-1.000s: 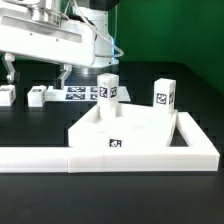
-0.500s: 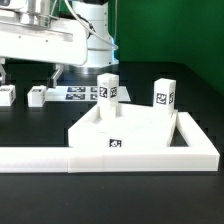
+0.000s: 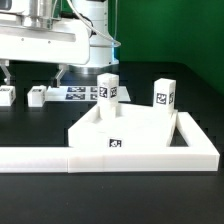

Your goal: Assemble square table

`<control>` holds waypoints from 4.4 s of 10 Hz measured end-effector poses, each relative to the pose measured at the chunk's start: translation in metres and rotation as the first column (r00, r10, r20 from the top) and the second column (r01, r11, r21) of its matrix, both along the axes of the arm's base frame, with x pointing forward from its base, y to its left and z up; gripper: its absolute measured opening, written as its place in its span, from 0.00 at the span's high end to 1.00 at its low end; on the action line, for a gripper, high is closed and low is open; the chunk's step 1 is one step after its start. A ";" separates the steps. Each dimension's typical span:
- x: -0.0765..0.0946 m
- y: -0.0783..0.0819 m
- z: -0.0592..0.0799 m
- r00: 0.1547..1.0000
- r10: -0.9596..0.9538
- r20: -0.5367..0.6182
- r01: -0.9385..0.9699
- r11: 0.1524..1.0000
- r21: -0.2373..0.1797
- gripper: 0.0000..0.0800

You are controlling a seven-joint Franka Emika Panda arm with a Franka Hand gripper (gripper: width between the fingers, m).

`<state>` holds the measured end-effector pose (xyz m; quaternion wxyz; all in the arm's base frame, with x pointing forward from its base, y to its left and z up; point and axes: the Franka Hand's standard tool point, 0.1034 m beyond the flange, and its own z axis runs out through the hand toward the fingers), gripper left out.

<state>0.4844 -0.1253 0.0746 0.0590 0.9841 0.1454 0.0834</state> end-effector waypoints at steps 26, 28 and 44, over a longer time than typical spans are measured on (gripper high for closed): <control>-0.106 -0.013 -0.036 0.733 -0.229 -0.640 0.280 0.960 -0.022 0.19; -0.108 -0.009 -0.038 0.657 -0.223 -0.720 0.276 0.960 -0.045 0.19; -0.124 -0.017 -0.056 0.534 -0.261 -0.804 0.257 0.956 -0.140 0.19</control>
Offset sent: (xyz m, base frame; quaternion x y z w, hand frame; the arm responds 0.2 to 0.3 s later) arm -0.0437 -0.0024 -0.0021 0.0411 -0.1092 0.1254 0.9852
